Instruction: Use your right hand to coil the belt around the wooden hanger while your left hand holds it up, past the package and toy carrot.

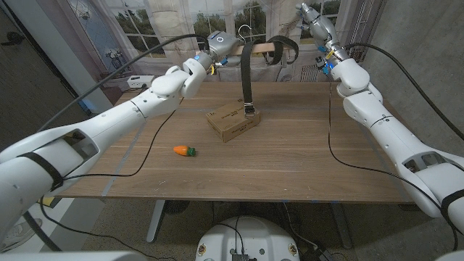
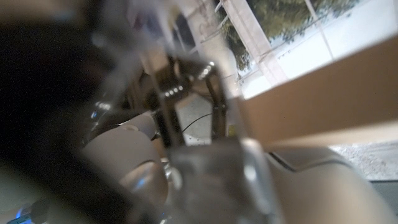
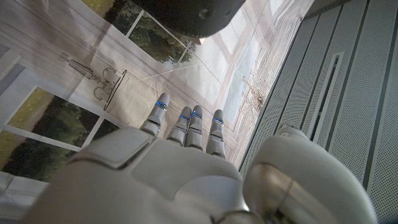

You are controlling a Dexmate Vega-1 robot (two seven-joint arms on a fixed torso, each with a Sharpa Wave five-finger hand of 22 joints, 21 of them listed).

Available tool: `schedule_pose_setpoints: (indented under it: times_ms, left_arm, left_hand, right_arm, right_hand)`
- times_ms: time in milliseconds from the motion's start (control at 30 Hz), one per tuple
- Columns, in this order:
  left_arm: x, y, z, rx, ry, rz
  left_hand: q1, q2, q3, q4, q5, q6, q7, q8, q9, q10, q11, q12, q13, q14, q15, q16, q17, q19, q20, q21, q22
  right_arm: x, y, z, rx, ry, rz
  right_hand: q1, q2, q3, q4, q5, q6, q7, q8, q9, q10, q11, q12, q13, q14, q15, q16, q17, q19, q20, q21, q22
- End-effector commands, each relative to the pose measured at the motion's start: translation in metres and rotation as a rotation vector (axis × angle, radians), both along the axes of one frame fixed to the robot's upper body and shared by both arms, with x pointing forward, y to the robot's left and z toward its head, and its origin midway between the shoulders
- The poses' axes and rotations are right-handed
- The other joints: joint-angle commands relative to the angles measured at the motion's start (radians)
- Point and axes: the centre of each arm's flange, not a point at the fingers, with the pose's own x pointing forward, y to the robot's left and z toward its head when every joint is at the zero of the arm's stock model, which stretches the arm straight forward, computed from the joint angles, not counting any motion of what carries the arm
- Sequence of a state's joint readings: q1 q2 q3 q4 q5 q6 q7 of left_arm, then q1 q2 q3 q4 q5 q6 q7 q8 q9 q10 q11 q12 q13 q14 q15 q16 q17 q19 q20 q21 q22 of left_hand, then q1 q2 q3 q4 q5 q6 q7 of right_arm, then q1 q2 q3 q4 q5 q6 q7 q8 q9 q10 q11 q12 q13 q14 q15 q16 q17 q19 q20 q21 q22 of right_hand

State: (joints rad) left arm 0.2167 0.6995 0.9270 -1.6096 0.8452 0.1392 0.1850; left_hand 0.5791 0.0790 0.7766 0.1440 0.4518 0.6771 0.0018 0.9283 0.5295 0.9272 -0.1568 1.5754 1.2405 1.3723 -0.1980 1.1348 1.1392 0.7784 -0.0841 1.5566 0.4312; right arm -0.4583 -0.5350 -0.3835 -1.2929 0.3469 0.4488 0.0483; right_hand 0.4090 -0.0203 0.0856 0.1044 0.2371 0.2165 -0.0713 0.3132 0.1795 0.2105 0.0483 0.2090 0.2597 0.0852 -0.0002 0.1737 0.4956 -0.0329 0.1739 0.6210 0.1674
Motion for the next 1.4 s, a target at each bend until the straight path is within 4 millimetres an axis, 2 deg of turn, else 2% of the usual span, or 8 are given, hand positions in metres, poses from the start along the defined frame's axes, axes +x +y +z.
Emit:
schedule_pose_setpoints:
  times_ms: [33,333,600,800,1300,1400]
  left_arm:
    - [0.000,0.016,-0.004,-0.117,0.287,0.063]
    - [0.005,0.032,-0.015,-0.198,0.512,0.155]
    - [0.023,0.045,-0.040,-0.221,0.684,0.231]
    - [0.034,0.050,-0.045,-0.227,0.835,0.297]
    - [0.058,0.045,-0.052,-0.192,1.015,0.402]
    - [0.063,0.044,-0.052,-0.184,1.051,0.414]
  left_hand:
    - [0.000,0.001,-0.001,0.006,0.005,0.002,0.007,0.007,0.005,-0.016,-0.013,0.001,0.003,0.007,0.001,0.000,0.000,0.000,-0.050,-0.004,-0.005]
    - [0.000,0.006,-0.002,0.006,0.004,0.000,0.008,0.009,0.009,-0.012,-0.012,0.002,0.003,0.006,0.000,-0.002,-0.002,-0.001,-0.050,-0.002,-0.004]
    - [0.001,0.010,-0.002,0.005,0.001,0.000,0.011,0.007,0.006,-0.013,-0.014,0.001,0.004,0.003,0.000,-0.006,-0.005,0.001,-0.051,-0.001,-0.007]
    - [0.002,0.015,-0.002,0.005,-0.002,0.001,0.018,0.005,0.003,-0.010,-0.008,0.002,0.003,0.009,0.000,-0.003,-0.001,0.002,-0.052,0.000,-0.008]
    - [0.007,0.023,-0.002,-0.001,-0.012,0.020,0.031,-0.009,-0.025,-0.021,-0.006,0.000,0.002,0.009,0.000,0.003,0.006,0.001,-0.050,0.003,-0.008]
    - [0.010,0.022,-0.002,-0.005,-0.015,0.015,0.036,-0.018,-0.035,-0.042,-0.004,-0.005,0.002,0.003,-0.003,0.011,0.020,-0.006,-0.044,0.000,-0.013]
  right_arm:
    - [-0.010,-0.006,-0.005,0.037,-0.037,-0.026]
    - [-0.019,0.001,-0.008,0.031,-0.071,-0.017]
    - [-0.029,0.013,-0.007,-0.002,-0.108,-0.007]
    - [-0.032,0.021,-0.004,-0.020,-0.131,0.003]
    - [-0.022,0.023,-0.009,-0.015,-0.126,0.018]
    - [-0.021,0.023,-0.008,-0.011,-0.124,0.019]
  right_hand:
    - [-0.002,0.004,-0.006,-0.003,0.006,0.016,0.000,-0.004,0.001,0.008,-0.003,-0.002,-0.001,0.002,0.001,0.007,-0.006,0.006,0.001,-0.004,0.003]
    - [-0.006,0.005,-0.008,-0.003,0.007,0.023,0.001,-0.009,0.001,0.011,-0.005,-0.001,-0.005,0.005,0.004,0.011,-0.016,0.014,0.002,-0.008,0.004]
    - [-0.010,0.006,-0.010,-0.003,0.009,0.028,0.000,-0.014,0.002,0.017,-0.005,0.001,-0.008,0.010,0.004,0.015,-0.025,0.021,0.002,-0.011,0.004]
    - [-0.012,0.007,-0.011,-0.003,0.010,0.031,-0.001,-0.017,0.002,0.019,-0.006,0.001,-0.011,0.013,0.004,0.016,-0.031,0.026,0.004,-0.013,0.004]
    - [-0.018,0.010,-0.013,-0.002,0.013,0.042,0.001,-0.024,0.002,0.024,-0.010,0.002,-0.017,0.020,0.013,0.020,-0.046,0.035,0.004,-0.021,0.004]
    - [-0.019,0.011,-0.014,-0.002,0.013,0.042,0.000,-0.026,0.002,0.025,-0.009,0.002,-0.018,0.021,0.013,0.021,-0.049,0.038,0.004,-0.022,0.004]
